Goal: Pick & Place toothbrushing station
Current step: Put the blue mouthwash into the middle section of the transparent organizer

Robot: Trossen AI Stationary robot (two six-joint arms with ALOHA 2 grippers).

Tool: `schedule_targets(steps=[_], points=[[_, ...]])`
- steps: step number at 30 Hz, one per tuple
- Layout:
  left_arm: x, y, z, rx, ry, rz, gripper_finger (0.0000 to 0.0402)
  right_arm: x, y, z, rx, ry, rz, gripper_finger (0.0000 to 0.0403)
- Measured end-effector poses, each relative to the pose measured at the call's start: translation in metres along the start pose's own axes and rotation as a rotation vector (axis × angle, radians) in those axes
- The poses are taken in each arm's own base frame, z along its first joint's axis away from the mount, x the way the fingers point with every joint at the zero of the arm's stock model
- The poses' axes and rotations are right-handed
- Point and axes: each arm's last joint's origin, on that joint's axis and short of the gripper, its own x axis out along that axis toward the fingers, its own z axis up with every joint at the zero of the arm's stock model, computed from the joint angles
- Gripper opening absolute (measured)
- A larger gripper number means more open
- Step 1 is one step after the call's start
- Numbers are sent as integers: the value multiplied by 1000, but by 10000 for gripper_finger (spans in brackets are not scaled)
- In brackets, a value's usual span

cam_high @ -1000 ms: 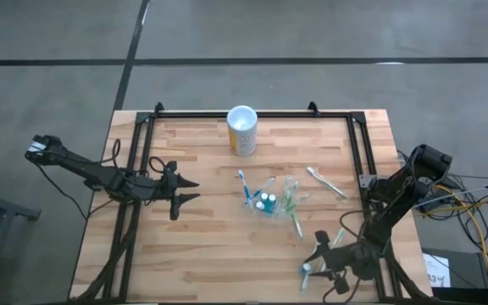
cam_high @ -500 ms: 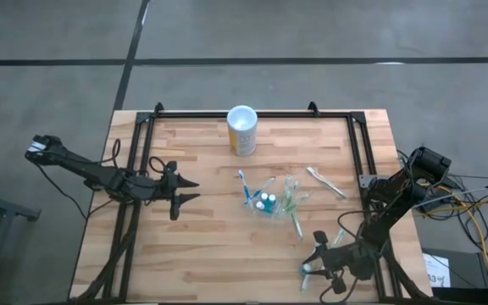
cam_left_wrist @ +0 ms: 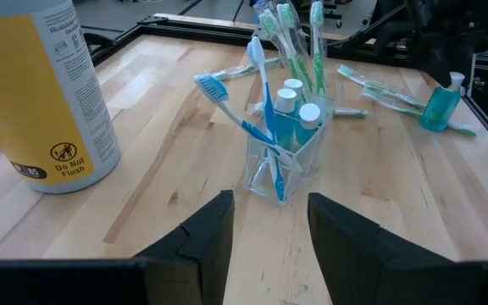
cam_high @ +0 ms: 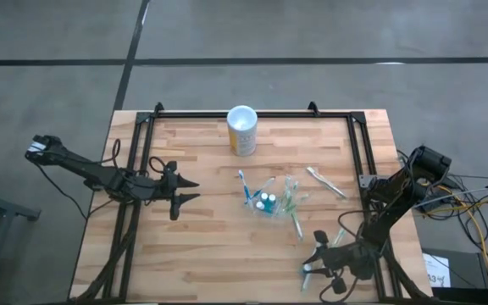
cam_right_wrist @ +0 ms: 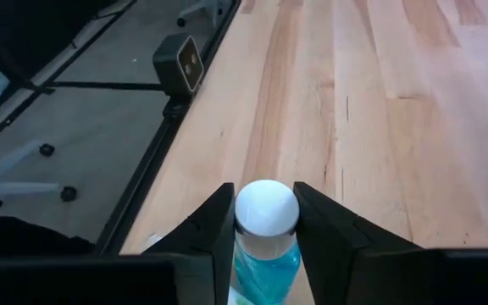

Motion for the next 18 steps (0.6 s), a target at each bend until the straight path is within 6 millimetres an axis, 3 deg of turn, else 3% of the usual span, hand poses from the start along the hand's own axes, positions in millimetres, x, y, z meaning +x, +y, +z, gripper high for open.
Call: schedule_targets(steps=[7, 18], points=[[0, 0, 0, 0, 1, 0, 157, -12, -10, 29, -82, -104, -45, 100], [0, 0, 0, 1, 1, 0, 157, -29, -64, 84, -165, -192, -173, 100]])
